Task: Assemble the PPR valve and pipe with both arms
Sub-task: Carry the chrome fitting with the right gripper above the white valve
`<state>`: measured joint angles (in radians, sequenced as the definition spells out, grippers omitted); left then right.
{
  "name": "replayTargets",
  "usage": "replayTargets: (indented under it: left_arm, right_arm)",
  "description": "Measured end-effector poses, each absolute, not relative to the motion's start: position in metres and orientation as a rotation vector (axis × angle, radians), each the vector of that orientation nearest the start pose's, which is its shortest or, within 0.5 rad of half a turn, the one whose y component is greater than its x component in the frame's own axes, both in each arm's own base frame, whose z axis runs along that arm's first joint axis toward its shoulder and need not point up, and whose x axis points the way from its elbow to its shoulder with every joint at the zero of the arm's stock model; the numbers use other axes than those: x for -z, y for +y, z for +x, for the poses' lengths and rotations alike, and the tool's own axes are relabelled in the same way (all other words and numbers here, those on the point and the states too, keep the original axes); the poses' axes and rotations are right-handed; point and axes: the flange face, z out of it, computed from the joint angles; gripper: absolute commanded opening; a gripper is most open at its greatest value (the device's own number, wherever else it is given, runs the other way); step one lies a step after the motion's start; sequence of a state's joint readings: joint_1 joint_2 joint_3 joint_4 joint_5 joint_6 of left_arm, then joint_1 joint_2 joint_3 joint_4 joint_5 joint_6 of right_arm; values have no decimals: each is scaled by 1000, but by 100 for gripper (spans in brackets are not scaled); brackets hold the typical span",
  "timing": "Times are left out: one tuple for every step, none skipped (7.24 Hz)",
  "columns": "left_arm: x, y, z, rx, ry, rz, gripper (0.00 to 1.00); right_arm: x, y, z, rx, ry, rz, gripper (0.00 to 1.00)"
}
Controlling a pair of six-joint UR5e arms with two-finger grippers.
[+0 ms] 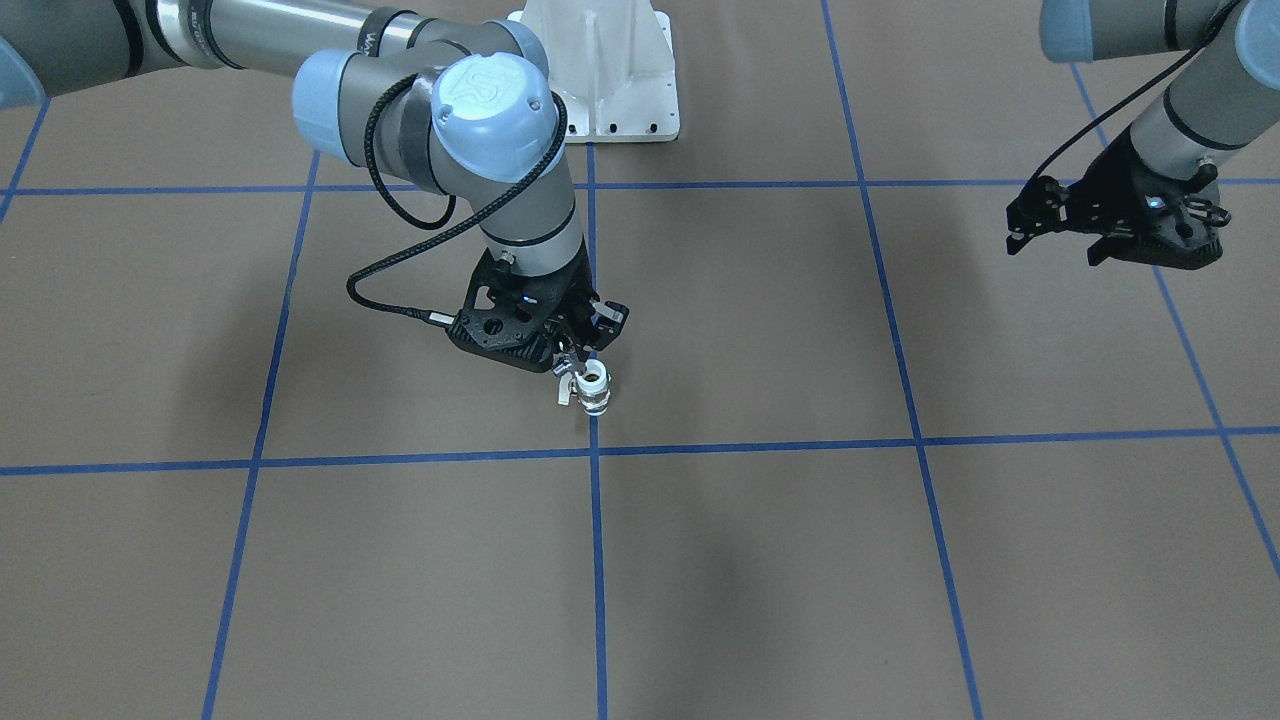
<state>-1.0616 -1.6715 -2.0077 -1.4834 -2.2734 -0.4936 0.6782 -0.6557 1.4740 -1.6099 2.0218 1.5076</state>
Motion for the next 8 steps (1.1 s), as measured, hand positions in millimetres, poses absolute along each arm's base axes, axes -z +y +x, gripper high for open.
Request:
replayTargets:
  left_arm:
    - [-409, -472, 185, -172, 813, 47, 96]
    - [-410, -473, 185, -171, 812, 47, 96]
    - [-410, -472, 185, -171, 812, 46, 96]
    - [-409, -472, 185, -171, 813, 46, 96]
    - [-409, -472, 184, -170, 812, 47, 96]
    - [-409, -472, 184, -168, 812, 47, 96]
    - [-410, -472, 184, -168, 811, 46, 96]
    - [-411, -472, 184, -167, 811, 44, 96]
  right_arm:
    - [-130, -532, -522, -397, -872, -124, 0]
    - [-129, -531, -523, -395, -871, -124, 0]
    - [-129, -530, -525, -394, -871, -122, 0]
    - [-126, -531, -527, -394, -870, -120, 0]
    - [-120, -533, -534, -395, -865, -122, 0]
    - [-116, -535, -538, -395, -863, -122, 0]
    - [-114, -535, -539, -394, -863, -122, 0]
    - [-115, -535, -539, -391, -862, -121, 0]
